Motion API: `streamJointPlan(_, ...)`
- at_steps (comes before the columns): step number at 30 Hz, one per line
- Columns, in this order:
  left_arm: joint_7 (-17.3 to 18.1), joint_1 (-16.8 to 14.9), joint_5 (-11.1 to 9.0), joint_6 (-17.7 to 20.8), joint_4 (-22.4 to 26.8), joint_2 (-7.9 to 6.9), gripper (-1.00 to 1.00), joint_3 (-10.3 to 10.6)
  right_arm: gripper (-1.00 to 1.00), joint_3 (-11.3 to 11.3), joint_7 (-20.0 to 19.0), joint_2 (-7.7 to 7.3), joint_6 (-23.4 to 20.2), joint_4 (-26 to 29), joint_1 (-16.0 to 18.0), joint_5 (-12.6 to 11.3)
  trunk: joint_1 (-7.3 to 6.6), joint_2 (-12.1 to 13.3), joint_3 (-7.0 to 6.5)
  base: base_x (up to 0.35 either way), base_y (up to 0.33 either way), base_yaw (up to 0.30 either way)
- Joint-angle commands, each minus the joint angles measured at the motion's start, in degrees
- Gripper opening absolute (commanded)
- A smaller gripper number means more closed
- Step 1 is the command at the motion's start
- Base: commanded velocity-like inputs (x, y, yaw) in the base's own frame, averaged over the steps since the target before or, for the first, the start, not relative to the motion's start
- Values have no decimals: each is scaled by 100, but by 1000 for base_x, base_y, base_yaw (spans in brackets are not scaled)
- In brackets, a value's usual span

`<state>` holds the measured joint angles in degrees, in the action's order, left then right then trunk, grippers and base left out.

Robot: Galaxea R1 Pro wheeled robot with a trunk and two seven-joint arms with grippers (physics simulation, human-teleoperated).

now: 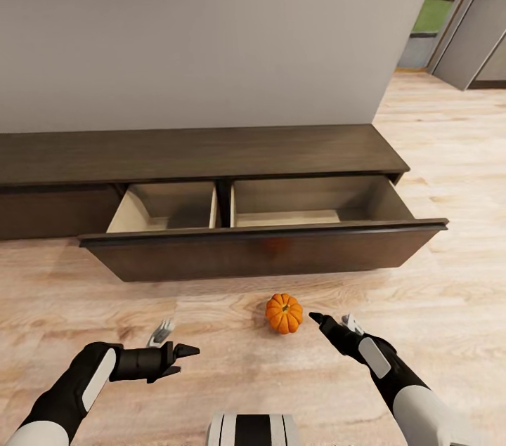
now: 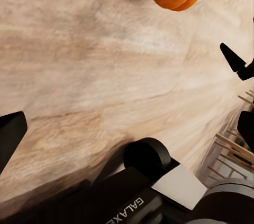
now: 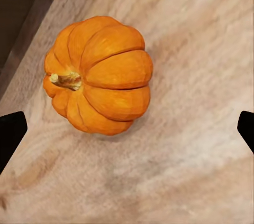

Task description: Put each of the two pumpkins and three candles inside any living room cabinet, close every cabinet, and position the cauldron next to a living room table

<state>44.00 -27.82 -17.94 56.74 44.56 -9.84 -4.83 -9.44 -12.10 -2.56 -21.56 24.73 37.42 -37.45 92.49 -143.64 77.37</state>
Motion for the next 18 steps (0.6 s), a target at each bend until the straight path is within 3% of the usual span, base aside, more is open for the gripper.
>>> streamJointPlan(1,30,-3,18,21,0,4,100,-10,100,-34,-20,2,-41,4,2,-16,1,-3,27,0,0,0)
streamJointPlan(8,39,-2,17,44,0,3,100,-13,100,-47,1,3,-55,5,2,-20,19,-12,182,0,0,0)
streamJointPlan(11,316,-2,18,218,2,-59,100,-28,100,-46,-2,5,-65,14,2,-19,27,-16,248,0,0,0)
streamJointPlan(13,981,-4,17,290,23,-320,100,-37,100,-41,3,9,-63,17,2,-17,32,-19,292,0,0,0)
streamJointPlan(15,1303,-4,25,286,46,-583,100,-42,100,-44,-6,4,-55,15,2,-17,37,-22,337,0,0,0)
streamJointPlan(18,1454,-38,28,278,167,-752,100,-44,100,-44,-17,1,-49,14,2,-17,45,-26,403,0,0,0)
